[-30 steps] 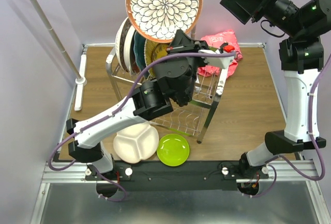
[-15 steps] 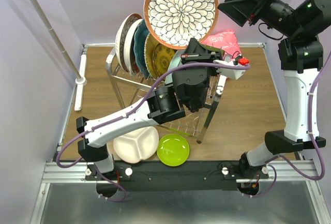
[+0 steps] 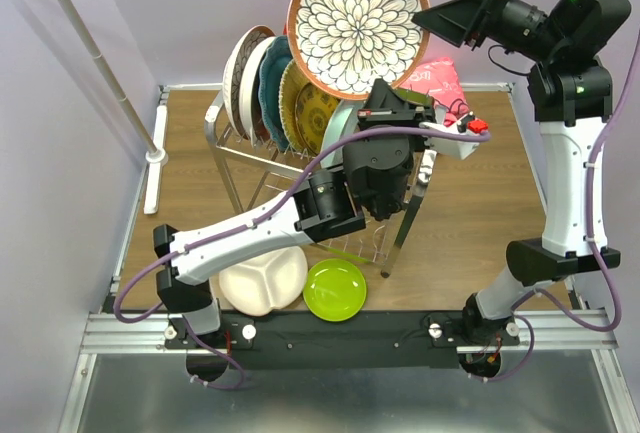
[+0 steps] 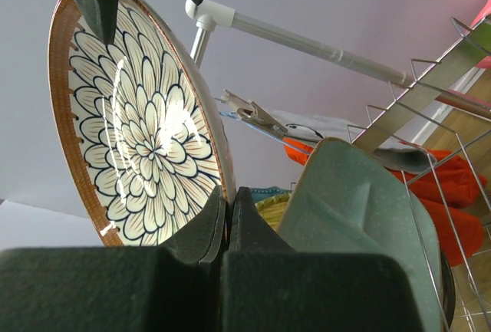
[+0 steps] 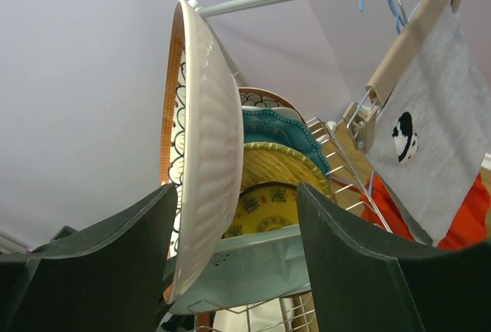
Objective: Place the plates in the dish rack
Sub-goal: Pass the plate from the left arm to the right
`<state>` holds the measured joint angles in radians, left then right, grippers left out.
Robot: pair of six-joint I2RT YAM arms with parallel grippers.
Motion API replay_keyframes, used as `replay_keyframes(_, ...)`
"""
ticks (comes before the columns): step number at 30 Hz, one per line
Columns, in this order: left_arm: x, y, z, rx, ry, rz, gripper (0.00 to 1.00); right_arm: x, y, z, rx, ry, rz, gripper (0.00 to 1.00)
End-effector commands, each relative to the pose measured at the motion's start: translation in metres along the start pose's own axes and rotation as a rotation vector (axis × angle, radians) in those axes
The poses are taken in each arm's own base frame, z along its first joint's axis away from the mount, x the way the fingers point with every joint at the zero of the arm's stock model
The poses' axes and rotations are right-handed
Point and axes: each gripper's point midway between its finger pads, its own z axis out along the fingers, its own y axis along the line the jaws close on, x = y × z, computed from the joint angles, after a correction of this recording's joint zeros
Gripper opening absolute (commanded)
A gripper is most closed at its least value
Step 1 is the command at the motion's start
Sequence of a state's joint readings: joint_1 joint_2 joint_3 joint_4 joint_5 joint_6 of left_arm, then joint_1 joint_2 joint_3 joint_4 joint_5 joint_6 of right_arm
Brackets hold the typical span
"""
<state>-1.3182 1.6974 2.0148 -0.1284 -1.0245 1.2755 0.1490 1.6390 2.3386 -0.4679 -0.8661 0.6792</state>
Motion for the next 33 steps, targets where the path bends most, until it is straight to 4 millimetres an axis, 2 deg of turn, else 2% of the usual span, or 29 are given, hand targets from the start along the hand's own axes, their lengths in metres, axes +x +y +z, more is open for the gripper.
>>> replay_keyframes(1, -0.009, 0.011, -0.003, -0.032, -0.027, 0.026, 0.00, 0.007, 0.010, -0.010, 0.011, 0.030, 0.014, 0.70)
replay_keyframes(8, -0.004, -0.005, -0.002, -0.017, 0.001, 0.049, 0.00, 0.014, 0.005, -0.012, 0.038, 0.055, 0.030, 0.61)
replay_keyframes(12, -0.003, -0.008, -0.001, -0.025, 0.026, 0.045, 0.00, 0.022, -0.003, -0.012, 0.062, 0.075, 0.050, 0.57)
replay_keyframes(18, -0.001, -0.015, 0.000, -0.025, 0.052, 0.059, 0.00, 0.028, -0.002, -0.012, 0.067, 0.089, 0.067, 0.49)
replay_keyframes(21, 0.000, -0.017, -0.001, -0.022, 0.055, 0.067, 0.00, 0.021, 0.004, -0.010, 0.052, 0.069, 0.076, 0.37)
replay_keyframes(24, 0.000, -0.017, -0.001, -0.023, 0.058, 0.070, 0.00, 0.013, 0.009, -0.008, 0.028, 0.049, 0.085, 0.22)
replay_keyframes(25, -0.001, -0.016, -0.001, -0.025, 0.055, 0.068, 0.00, 0.012, 0.009, -0.007, 0.025, 0.045, 0.088, 0.14)
replay_keyframes(28, -0.002, -0.016, 0.000, -0.027, 0.055, 0.072, 0.00, 0.007, 0.011, -0.004, 0.011, 0.034, 0.097, 0.02)
replay_keyframes(33, -0.002, -0.011, 0.000, -0.042, 0.056, 0.056, 0.00, -0.005, 0.018, 0.000, -0.021, 0.001, 0.083, 0.01)
